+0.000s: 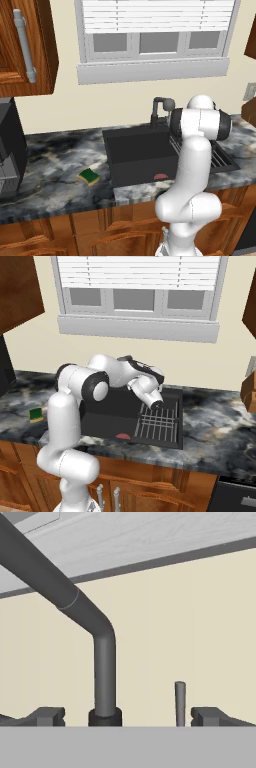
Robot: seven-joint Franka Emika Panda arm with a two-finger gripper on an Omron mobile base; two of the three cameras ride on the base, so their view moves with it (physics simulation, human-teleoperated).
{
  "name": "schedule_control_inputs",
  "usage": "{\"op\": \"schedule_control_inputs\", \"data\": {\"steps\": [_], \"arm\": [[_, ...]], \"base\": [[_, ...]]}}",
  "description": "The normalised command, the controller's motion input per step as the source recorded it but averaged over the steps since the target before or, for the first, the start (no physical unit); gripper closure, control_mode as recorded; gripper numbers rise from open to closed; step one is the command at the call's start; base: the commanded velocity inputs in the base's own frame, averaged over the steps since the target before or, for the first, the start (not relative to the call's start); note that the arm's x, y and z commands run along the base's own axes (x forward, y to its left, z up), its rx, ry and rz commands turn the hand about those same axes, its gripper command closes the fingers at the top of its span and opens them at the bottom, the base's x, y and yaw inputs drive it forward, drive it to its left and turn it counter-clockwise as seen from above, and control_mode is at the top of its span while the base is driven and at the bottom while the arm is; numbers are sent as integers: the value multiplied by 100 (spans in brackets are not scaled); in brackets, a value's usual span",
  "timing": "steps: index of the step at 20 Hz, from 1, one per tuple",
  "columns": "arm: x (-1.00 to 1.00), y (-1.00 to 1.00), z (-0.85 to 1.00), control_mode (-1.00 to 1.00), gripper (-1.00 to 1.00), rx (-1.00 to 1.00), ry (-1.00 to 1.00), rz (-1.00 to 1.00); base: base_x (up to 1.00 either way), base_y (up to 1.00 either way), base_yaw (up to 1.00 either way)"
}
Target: Soak the sponge with water for a few seconds and then drop it inside the sink.
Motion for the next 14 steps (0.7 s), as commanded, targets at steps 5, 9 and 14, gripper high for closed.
{"op": "schedule_control_inputs", "data": {"steps": [5, 9, 14], "arm": [[23, 0, -13, -100, -100, 0, 0, 0], [20, 0, -8, -100, -100, 0, 0, 0], [20, -8, -7, -100, -100, 0, 0, 0]], "base": [[0, 0, 0], [0, 0, 0], [0, 0, 0]]}}
